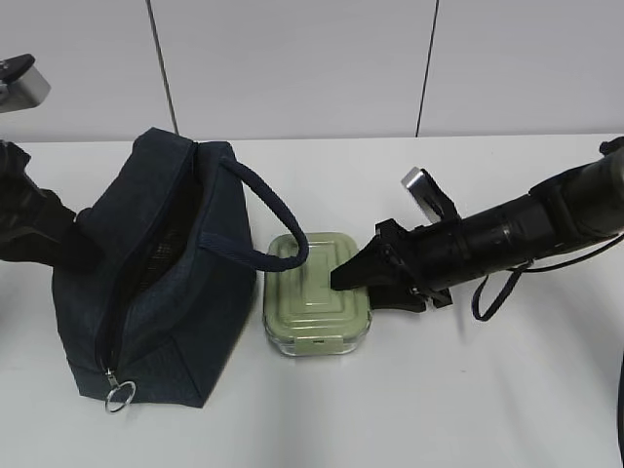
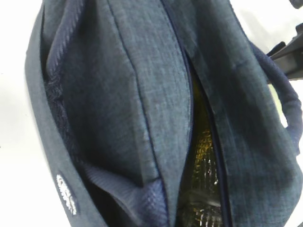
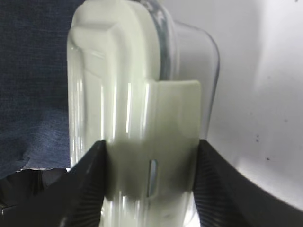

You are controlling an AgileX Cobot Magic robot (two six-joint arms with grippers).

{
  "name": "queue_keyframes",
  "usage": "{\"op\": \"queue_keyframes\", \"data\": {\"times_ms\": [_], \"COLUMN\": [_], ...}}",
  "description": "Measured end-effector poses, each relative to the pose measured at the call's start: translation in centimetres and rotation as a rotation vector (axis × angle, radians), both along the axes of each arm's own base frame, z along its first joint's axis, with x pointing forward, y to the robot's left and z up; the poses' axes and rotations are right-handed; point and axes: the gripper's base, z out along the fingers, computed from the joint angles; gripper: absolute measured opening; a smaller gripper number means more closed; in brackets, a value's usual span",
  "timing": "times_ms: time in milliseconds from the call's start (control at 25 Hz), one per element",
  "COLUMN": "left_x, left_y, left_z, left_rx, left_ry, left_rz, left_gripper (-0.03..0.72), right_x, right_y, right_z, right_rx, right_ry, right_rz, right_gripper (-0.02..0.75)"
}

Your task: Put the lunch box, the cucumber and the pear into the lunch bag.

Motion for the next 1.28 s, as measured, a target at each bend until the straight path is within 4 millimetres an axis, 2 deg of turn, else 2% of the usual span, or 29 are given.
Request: {"op": "queue_keyframes", "data": {"times_ms": [240, 360, 480, 560, 720, 880, 1000, 1160, 1280], "left_x": [0.0, 0.0, 0.0, 0.0, 0.0, 0.0, 0.0, 0.0, 0.0], "left_y": [0.0, 0.0, 0.0, 0.0, 0.0, 0.0, 0.0, 0.0, 0.0], "left_z": [0.0, 0.0, 0.0, 0.0, 0.0, 0.0, 0.0, 0.0, 0.0], "left_rx": [0.0, 0.001, 0.002, 0.002, 0.003, 0.004, 0.004, 0.004, 0.004], "left_ry": [-0.001, -0.001, 0.0, 0.001, 0.0, 0.0, 0.0, -0.001, -0.001], "left_rz": [0.0, 0.0, -0.001, -0.001, -0.002, -0.002, -0.002, -0.002, -0.001], "left_gripper": [0.001, 0.001, 0.001, 0.001, 0.001, 0.001, 0.001, 0.001, 0.001], "right_x": [-0.2, -0.1, 0.2, 0.3, -0.1, -0.5, -0.5, -0.9, -1.5], "right_y": [-0.4, -1.9, -4.5, -6.0, -6.7, -5.8, -4.0, 1.3, 5.5], "right_z": [0.1, 0.6, 2.3, 4.3, 8.8, 13.1, 16.2, 19.5, 21.1], "right_rx": [0.011, -0.004, -0.058, -0.083, -0.091, -0.057, -0.028, 0.022, 0.035], "right_ry": [0.011, -0.001, -0.043, -0.092, -0.185, -0.243, -0.279, -0.299, -0.328], "right_rz": [0.024, 0.026, -0.025, -0.059, -0.096, -0.084, -0.066, 0.003, 0.013], "right_gripper": [0.377, 0.376, 0.374, 0.374, 0.372, 0.372, 0.372, 0.372, 0.371]}}
